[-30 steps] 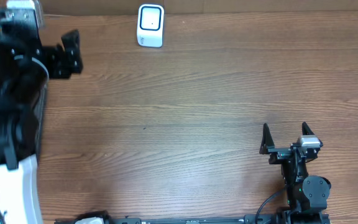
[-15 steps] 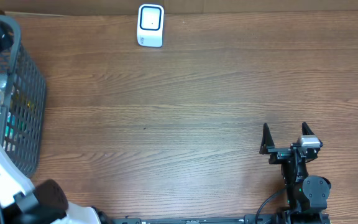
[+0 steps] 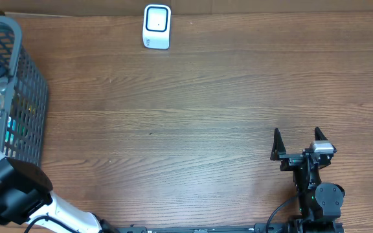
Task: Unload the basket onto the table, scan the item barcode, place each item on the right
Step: 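Reach the left gripper into the grey basket and grasp the yellow bottle, then lift the yellow bottle out and carry it toward the white scanner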
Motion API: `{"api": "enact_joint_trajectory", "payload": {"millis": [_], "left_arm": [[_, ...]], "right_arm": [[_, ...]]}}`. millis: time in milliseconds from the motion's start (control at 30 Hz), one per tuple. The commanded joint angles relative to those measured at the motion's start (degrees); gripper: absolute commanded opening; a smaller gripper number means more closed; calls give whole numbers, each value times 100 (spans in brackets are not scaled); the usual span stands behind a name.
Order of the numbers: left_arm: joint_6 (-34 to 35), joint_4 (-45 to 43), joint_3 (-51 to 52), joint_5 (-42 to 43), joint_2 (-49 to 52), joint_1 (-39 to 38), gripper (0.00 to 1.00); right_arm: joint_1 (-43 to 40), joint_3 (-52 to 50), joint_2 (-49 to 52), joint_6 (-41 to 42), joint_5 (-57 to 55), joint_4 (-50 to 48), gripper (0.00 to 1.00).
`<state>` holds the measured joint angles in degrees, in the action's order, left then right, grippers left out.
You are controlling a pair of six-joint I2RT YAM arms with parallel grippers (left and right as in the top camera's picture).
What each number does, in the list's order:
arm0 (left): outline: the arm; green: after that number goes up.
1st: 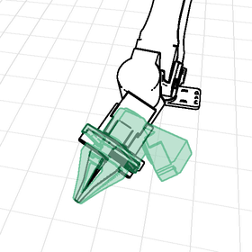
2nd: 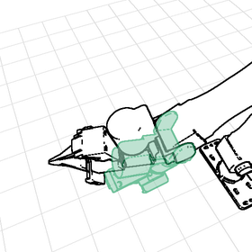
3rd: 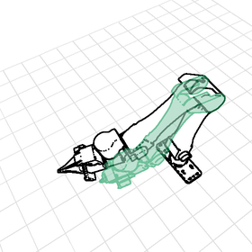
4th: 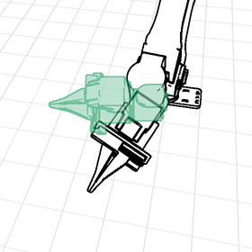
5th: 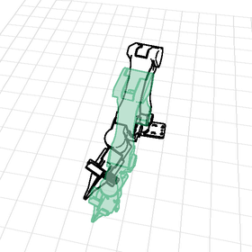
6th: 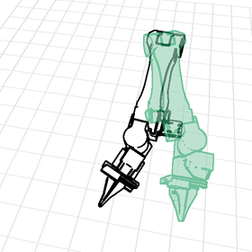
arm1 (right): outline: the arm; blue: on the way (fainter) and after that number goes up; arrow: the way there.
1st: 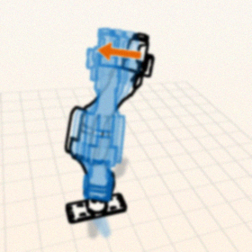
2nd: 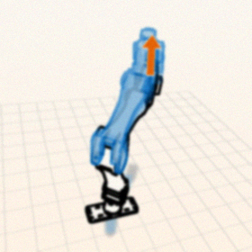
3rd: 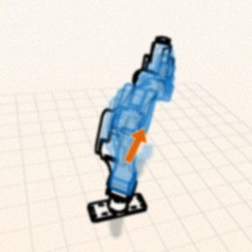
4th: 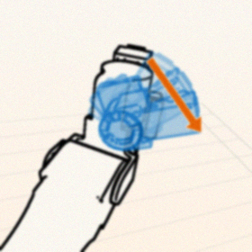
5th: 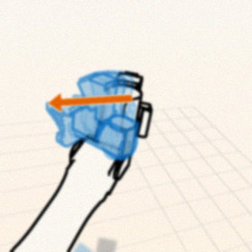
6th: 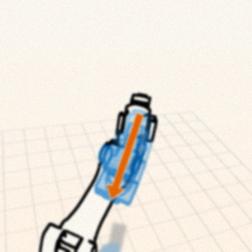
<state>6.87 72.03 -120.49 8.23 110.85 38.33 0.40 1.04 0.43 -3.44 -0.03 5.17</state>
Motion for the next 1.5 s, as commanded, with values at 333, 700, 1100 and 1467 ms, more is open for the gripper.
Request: {"api": "enact_joint_trajectory", "payload": {"millis": [333,700,1100,1467], "left_arm": [[-435,367,-105,-68,874,55,87],[-562,431,-105,-68,1648,55,79],[-542,199,-133,-72,1762,55,43],[-544,374,-986,-72,1762,15,38]], "right_arm": [[28,-59,-26,-26,-26,-37,100],[28,-59,-26,-24,-28,-37,100],[28,-59,-26,-26,-26,-35,100],[28,-59,-26,-24,-28,-35,100]]}}
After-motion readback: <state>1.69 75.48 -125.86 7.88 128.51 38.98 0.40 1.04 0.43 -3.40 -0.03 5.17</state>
